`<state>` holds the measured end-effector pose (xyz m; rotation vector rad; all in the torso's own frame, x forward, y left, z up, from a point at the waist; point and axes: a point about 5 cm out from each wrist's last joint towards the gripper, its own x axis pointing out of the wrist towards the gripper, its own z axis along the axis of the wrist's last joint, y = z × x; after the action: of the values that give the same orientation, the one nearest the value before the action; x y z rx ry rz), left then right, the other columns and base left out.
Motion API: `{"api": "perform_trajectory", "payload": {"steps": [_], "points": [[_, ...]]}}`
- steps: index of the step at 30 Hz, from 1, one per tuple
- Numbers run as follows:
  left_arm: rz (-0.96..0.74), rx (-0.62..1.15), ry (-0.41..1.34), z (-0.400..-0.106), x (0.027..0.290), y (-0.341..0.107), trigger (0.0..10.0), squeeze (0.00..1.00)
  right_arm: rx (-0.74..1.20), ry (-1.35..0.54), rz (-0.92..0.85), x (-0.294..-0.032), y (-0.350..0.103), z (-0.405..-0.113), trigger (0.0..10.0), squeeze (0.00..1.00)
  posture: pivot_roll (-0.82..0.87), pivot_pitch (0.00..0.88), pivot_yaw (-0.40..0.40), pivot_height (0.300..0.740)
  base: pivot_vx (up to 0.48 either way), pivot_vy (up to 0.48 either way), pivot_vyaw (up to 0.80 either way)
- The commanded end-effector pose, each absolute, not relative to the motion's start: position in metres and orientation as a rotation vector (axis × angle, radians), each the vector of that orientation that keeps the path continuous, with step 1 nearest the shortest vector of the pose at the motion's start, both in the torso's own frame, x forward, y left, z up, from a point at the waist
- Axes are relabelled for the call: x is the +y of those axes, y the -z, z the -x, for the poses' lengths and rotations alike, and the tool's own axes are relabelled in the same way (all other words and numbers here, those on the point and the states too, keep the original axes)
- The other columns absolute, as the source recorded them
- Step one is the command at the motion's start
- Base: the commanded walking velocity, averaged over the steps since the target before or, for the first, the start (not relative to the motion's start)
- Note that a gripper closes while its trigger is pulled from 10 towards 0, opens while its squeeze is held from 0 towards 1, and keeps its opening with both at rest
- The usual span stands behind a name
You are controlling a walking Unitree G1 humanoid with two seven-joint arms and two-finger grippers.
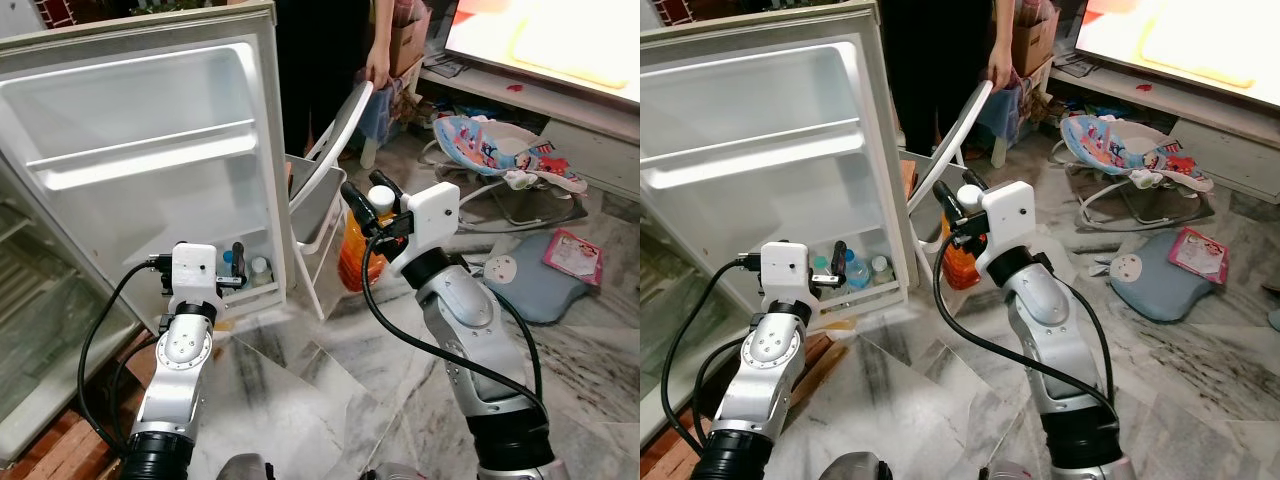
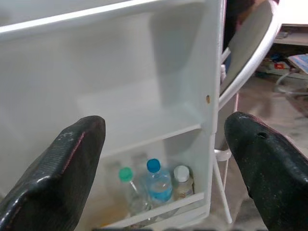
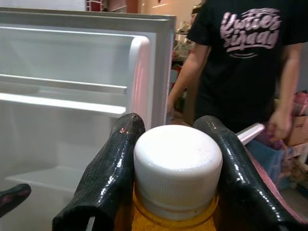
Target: Restocking fridge
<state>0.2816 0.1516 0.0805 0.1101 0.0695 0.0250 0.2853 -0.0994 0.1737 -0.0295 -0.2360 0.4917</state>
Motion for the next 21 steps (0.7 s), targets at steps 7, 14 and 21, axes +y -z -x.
{"api": "perform_trajectory", "payload": {"steps": [7,14,21], "points": [[-0.099,0.095,-0.051,-0.2824,0.1595,-0.0788,10.0,0.0,-0.275,-0.535,0.013,-0.0913,-0.181,-0.2841,10.0,0.0,0.04,0.026,-0.007,0.74,0.0,0.044,0.8],[-0.102,0.098,-0.06,-0.2815,0.1612,-0.078,10.0,0.0,-0.271,-0.537,0.008,-0.0913,-0.1808,-0.2846,10.0,0.0,0.04,0.027,-0.009,0.74,0.0,0.133,0.57],[-0.11,0.112,-0.063,-0.2831,0.1574,-0.0767,10.0,0.0,-0.269,-0.531,0.007,-0.0915,-0.1805,-0.2861,10.0,0.0,0.04,0.026,-0.007,0.74,0.0,0.326,0.0]]}}
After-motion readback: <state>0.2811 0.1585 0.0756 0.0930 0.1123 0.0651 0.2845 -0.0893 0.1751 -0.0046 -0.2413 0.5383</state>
